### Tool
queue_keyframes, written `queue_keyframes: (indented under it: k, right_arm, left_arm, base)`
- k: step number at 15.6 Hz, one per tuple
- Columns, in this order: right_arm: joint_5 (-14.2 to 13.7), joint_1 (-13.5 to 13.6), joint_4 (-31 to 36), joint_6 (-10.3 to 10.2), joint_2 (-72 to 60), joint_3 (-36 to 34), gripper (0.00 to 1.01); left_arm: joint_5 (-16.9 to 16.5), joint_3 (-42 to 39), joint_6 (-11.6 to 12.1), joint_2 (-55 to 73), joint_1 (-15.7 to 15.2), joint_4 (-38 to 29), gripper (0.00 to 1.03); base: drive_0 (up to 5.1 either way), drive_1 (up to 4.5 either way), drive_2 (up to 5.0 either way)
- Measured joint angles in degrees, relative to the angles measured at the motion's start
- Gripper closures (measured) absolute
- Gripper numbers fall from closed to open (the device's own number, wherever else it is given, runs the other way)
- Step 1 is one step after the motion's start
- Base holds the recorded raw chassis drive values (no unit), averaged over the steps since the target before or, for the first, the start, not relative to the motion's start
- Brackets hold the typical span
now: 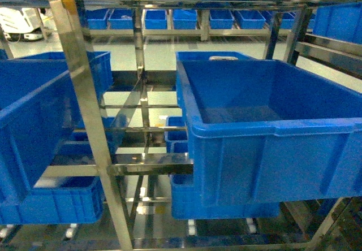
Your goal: Sort and place red and yellow blocks in left bins
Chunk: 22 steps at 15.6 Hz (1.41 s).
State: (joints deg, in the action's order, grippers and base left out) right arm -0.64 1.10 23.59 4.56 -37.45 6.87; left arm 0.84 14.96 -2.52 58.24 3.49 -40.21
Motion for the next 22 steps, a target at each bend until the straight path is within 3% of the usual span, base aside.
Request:
queue_keyframes:
  k: [20, 22]
  right_arm:
    - [0.1, 0.0, 0.0, 0.0, 0.0, -0.1, 0.72]
    - [-0.1, 0.0, -0.1, 0.0, -0.1, -0.1, 0.73]
  left_arm:
    - [0.0, -0.1, 0.0, 0.0, -0.2, 0.0, 0.77]
    - [0.0, -0.1, 0.0, 0.0, -0.2, 0.0, 0.77]
  base:
    - [-4.9, 2.55, 2.6]
    - [0.0, 0.00, 0.0]
